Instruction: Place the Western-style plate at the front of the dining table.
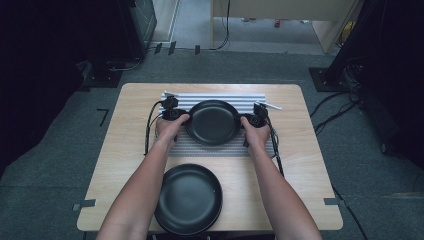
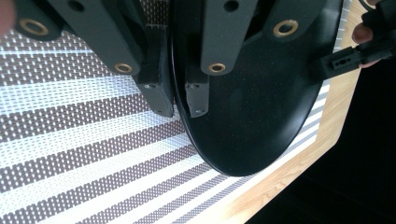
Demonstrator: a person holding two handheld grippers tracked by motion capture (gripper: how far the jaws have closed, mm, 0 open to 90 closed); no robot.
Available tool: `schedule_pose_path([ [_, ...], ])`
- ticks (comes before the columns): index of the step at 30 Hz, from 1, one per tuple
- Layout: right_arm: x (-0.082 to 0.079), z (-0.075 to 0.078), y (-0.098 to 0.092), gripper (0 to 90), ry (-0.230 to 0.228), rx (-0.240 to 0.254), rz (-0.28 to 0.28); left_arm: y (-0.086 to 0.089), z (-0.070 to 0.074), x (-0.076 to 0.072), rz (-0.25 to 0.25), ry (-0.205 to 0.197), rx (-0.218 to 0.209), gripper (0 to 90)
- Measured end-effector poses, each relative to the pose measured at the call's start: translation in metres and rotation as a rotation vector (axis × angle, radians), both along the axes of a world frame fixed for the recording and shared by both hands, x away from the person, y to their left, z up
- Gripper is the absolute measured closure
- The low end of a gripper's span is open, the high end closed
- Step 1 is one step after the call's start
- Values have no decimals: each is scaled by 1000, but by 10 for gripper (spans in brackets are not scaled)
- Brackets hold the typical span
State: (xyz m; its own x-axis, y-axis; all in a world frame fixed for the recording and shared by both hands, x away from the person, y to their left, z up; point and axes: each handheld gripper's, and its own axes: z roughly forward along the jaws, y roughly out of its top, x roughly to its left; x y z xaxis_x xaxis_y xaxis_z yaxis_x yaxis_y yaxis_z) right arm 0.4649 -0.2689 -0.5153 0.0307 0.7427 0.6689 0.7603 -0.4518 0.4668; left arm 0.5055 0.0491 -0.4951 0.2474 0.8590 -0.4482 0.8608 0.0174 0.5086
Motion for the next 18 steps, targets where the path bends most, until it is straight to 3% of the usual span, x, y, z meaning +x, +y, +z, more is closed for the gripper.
schedule_pose_path([
  [3,1,-2,0,820,12,1,-6,-3,1,-2,-9,-21,15,750],
  [7,0,-3,1,802,8,-15,2,-4,6,-4,-28,-62,23,614],
  [8,-1,1,2,716,-15,-24,-10,-3,8,-5,-28,-67,35,555],
  [10,-1,3,2,687,-26,-40,-19,-1,13,-7,-17,-76,62,539],
  [12,-5,9,5,636,-52,-127,-45,2,18,-12,-12,-103,80,486],
  [15,-11,17,6,564,-103,-223,-42,13,25,-20,-6,-123,59,431],
  [18,-17,19,3,495,-195,-216,-22,23,31,-28,11,-129,47,338],
])
